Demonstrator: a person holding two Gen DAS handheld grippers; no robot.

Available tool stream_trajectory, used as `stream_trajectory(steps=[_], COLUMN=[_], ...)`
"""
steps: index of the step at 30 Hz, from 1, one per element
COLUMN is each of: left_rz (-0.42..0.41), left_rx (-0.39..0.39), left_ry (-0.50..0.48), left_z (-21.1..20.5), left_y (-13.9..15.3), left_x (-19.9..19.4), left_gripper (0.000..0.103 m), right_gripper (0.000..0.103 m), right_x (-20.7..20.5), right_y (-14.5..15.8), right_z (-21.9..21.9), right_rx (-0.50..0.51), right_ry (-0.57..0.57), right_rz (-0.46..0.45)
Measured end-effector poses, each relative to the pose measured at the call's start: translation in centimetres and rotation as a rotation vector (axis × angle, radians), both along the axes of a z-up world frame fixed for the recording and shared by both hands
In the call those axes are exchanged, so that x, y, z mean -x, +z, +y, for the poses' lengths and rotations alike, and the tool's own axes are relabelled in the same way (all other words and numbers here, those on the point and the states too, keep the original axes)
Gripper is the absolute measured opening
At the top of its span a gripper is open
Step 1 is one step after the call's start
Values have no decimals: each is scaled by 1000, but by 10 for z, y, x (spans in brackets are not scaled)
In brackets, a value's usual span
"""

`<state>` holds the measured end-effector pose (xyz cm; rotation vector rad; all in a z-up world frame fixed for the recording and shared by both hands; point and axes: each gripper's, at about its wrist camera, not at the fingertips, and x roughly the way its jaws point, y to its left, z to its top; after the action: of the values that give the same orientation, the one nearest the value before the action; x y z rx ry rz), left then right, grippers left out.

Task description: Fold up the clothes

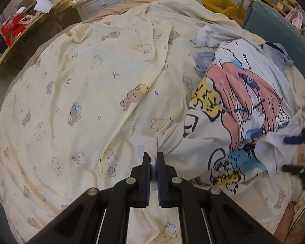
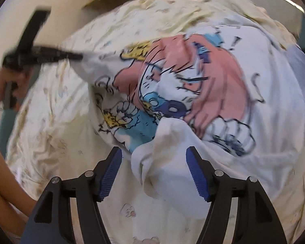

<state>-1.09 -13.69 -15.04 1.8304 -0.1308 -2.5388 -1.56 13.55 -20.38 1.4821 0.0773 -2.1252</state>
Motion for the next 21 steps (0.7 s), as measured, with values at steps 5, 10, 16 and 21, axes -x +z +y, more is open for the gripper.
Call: stream_trajectory(steps=[5,10,16,21], left_rz=[9,3,23,50], left_rx=[-14,-15,-30,-44], left_ry=[19,17,14,-2], left_z=[-1,-3,-3,3], left_y=[2,1,11,25], left_x=[6,4,4,5], left_gripper=[5,5,5,5], right_gripper=[3,0,0,0], right_x=[-4,-29,-75,-117], right_y=[-26,-16,37,55], right_z=[-17,-4,57,110], right_rx=[-147,-164,-18,-68], right_ry=[43,80,-35,-183], right_rz=[7,47,10,-15])
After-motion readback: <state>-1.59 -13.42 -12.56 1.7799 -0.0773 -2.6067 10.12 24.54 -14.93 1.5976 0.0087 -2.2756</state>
